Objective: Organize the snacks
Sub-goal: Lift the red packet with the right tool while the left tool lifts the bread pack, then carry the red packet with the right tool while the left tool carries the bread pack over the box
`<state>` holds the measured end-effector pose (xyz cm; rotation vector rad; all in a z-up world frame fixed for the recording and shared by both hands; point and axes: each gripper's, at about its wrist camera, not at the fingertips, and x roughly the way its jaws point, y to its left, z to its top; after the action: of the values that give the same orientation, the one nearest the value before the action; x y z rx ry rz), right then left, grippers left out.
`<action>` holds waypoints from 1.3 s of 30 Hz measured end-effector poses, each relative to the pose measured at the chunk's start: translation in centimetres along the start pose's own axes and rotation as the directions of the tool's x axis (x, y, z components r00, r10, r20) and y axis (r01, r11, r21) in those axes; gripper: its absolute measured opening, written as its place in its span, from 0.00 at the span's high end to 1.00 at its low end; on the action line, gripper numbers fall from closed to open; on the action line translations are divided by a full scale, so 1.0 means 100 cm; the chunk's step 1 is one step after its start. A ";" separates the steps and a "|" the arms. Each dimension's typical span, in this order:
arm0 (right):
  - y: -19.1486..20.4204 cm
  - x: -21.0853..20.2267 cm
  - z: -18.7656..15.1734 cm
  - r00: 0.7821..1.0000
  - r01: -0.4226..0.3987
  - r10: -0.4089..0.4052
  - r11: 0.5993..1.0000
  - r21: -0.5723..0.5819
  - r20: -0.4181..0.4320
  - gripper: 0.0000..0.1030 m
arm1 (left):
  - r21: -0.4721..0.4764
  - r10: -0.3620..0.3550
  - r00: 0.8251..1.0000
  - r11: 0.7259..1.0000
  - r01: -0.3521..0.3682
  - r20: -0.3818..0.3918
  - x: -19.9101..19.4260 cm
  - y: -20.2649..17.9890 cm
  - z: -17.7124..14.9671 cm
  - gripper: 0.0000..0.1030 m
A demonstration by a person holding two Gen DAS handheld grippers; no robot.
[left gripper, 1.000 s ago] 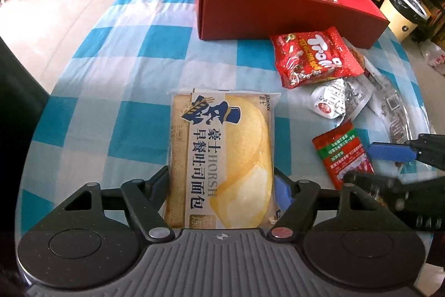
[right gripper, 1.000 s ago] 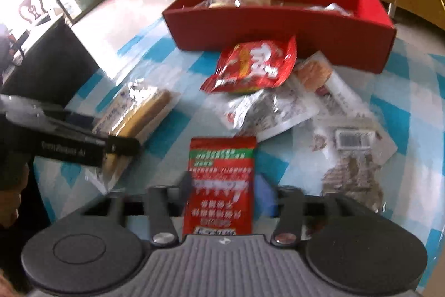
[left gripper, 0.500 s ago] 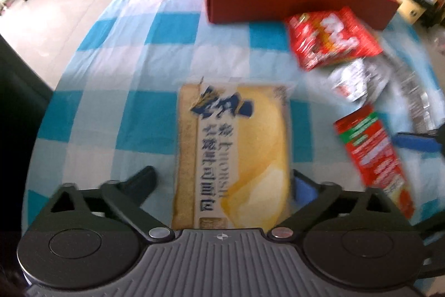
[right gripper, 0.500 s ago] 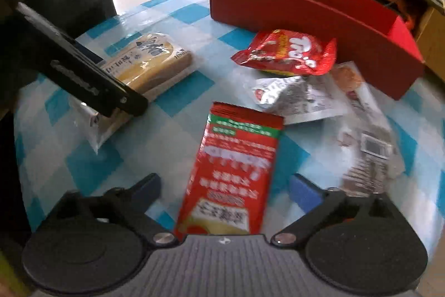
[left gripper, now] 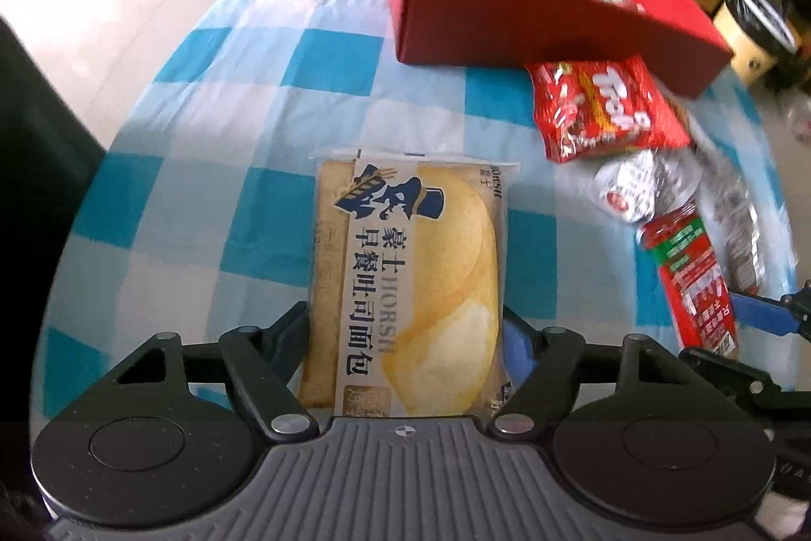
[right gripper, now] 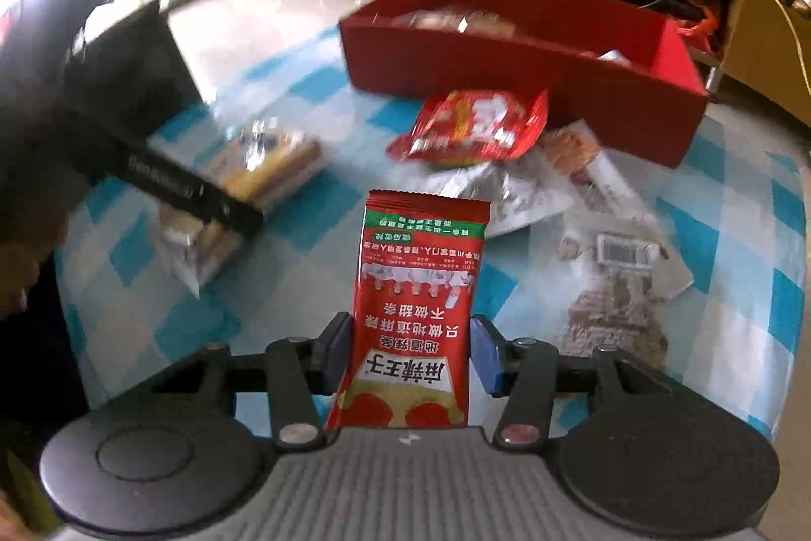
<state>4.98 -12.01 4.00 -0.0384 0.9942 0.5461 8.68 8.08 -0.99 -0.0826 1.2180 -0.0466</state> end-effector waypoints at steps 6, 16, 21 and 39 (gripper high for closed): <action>-0.013 -0.015 0.012 0.997 -0.030 0.024 0.997 0.073 0.079 0.53 | -0.063 -0.039 0.997 0.997 0.043 0.063 -0.020 0.005 0.003 0.24; -0.024 -0.025 0.019 0.990 -0.070 0.053 0.990 0.125 0.129 0.53 | -0.118 -0.151 0.978 0.979 0.168 0.144 -0.043 -0.002 0.009 0.25; -0.034 -0.032 0.023 0.985 -0.076 0.050 0.984 0.159 0.162 0.53 | -0.129 -0.204 0.963 0.965 0.229 0.178 -0.050 -0.005 0.012 0.25; -0.069 -0.047 0.067 0.954 -0.098 0.029 0.971 0.220 0.298 0.53 | -0.102 -0.277 0.911 0.942 0.320 0.306 -0.069 -0.032 0.060 0.25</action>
<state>11.37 -18.11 10.02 0.2787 0.7639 0.4754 11.90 5.68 7.81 -0.3966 0.9066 -0.2050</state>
